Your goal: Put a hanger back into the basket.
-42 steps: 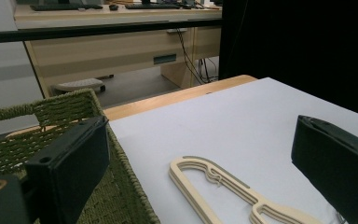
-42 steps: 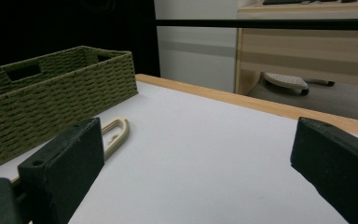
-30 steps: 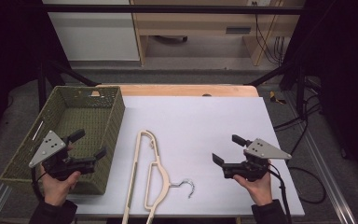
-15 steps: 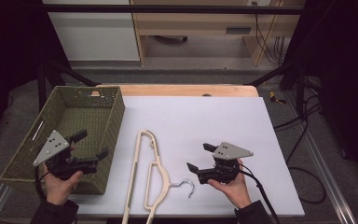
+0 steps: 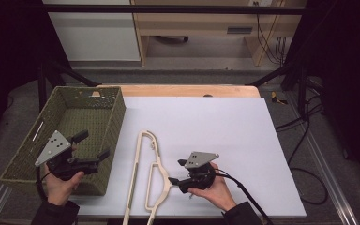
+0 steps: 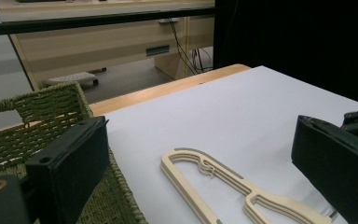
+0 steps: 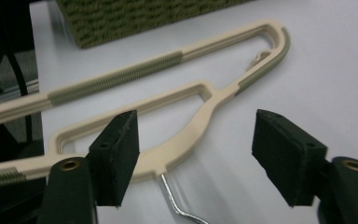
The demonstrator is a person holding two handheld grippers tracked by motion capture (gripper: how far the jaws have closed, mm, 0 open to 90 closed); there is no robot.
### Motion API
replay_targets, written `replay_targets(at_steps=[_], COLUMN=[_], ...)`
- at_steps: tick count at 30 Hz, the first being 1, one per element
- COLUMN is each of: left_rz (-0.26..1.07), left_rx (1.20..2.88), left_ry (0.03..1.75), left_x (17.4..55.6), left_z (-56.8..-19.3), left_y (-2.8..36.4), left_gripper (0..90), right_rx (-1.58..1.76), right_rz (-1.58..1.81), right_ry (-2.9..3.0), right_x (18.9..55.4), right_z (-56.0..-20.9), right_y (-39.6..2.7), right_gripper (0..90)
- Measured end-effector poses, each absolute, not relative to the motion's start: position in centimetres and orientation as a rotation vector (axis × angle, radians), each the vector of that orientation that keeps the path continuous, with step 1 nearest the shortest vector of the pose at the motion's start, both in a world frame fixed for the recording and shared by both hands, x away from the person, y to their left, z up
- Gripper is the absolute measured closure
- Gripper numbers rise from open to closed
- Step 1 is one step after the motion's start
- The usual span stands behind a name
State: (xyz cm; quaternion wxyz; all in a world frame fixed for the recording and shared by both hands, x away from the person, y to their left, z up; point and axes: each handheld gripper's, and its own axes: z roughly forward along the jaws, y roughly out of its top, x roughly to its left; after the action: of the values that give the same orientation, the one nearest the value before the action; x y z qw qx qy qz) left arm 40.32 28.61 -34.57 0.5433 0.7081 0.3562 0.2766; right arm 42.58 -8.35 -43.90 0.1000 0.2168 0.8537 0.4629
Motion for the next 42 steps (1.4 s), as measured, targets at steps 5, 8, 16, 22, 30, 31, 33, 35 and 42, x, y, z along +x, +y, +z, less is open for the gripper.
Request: replay_targets(at_steps=[5,8,16,22,30,31,33,35,42], left_rz=[0.656,0.654,0.644,0.628,0.602,0.598,0.588,0.583,0.552], left_rx=[1.683,1.683,1.701,1.728,1.755,1.758,1.771,1.787,1.847], left_ry=[0.844,0.841,0.828,0.817,0.792,0.786,0.777,0.766,0.732], left_x=[40.3,40.3,40.2,40.2,40.1,40.0,40.0,39.9,39.5], left_z=[-34.6,-34.5,-34.7,-34.9,-35.1,-35.1,-35.2,-35.3,-36.0], left_y=[28.5,28.5,27.9,27.1,26.0,25.8,25.4,24.8,22.6], left_gripper=[4.4,4.3,4.3,4.2,4.2,4.2,4.3,4.2,4.4], right_rx=[0.631,0.622,0.588,0.531,0.475,0.473,0.458,0.424,0.400], right_rz=[1.333,1.313,1.290,1.256,1.254,1.258,1.281,1.289,1.304], right_ry=[2.584,2.609,2.680,2.745,2.798,2.802,2.808,2.824,2.835], right_x=[42.8,42.9,43.2,43.3,43.6,43.6,43.7,43.9,43.8], right_z=[-45.1,-45.6,-46.6,-47.3,-47.9,-47.9,-47.9,-47.8,-47.6], right_y=[-8.2,-8.3,-8.3,-8.2,-8.0,-8.0,-8.1,-8.3,-8.3], right_gripper=[44.0,51.5,66.3,75.1,83.7,84.4,85.4,86.4,88.4])
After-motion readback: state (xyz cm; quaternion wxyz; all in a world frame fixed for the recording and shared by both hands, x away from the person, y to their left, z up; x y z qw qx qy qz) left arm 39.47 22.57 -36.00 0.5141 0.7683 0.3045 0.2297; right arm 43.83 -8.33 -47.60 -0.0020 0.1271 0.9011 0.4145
